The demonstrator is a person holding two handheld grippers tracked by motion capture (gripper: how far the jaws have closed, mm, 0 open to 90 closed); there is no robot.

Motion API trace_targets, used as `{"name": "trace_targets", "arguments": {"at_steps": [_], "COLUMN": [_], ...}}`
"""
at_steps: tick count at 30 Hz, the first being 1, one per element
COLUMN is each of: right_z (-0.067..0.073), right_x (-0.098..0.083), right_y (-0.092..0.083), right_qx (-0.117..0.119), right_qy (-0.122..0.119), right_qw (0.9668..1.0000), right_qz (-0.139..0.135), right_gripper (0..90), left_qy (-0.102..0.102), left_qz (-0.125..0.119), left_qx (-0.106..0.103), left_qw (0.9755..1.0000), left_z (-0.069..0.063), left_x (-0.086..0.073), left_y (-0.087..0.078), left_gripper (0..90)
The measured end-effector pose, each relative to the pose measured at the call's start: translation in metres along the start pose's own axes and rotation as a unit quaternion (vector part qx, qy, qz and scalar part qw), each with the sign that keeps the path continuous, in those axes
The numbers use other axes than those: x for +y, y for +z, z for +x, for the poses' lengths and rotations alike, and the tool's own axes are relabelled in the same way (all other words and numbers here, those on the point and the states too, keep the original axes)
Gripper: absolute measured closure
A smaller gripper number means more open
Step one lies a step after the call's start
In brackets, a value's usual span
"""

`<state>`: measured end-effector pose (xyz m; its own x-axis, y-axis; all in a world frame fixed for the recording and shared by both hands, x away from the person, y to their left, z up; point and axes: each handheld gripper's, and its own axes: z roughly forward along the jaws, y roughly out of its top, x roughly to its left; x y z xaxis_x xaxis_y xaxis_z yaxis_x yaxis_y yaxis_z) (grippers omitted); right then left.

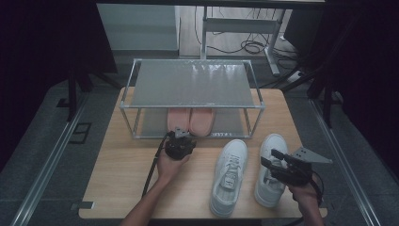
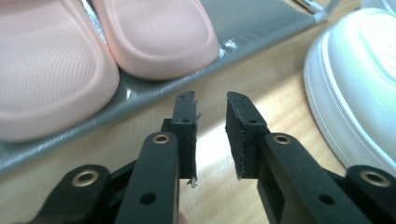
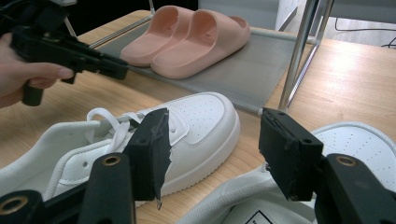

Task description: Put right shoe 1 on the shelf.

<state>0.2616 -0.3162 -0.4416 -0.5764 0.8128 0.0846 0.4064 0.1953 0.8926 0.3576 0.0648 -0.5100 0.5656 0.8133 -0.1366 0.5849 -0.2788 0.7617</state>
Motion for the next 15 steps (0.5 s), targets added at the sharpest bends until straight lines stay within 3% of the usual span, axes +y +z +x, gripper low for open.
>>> {"name": "trace_targets", "arguments": {"at_steps": [4,15], "right_z": [0.001,0.003], "right_x": [0.000,0.000], "right_y": [0.000,0.001], "right_qx": [0.000,0.002], "right_qy": [0.000,-0.002], "right_qw": [1.0000,1.0000], "right_qz": [0.000,0.002], "right_gripper": [43.4,43.4], "left_qy": [-0.006,0.008], "left_qz": [-0.003,0.008], "left_qx": [-0.010,-0.036], "left_qw": [0.9999,0.9993], "left_z": [0.001,0.001], "left_x": [-0.009,-0.031], "left_y": [-0.013,-0.049], "left_gripper": [69.0,54.8]}}
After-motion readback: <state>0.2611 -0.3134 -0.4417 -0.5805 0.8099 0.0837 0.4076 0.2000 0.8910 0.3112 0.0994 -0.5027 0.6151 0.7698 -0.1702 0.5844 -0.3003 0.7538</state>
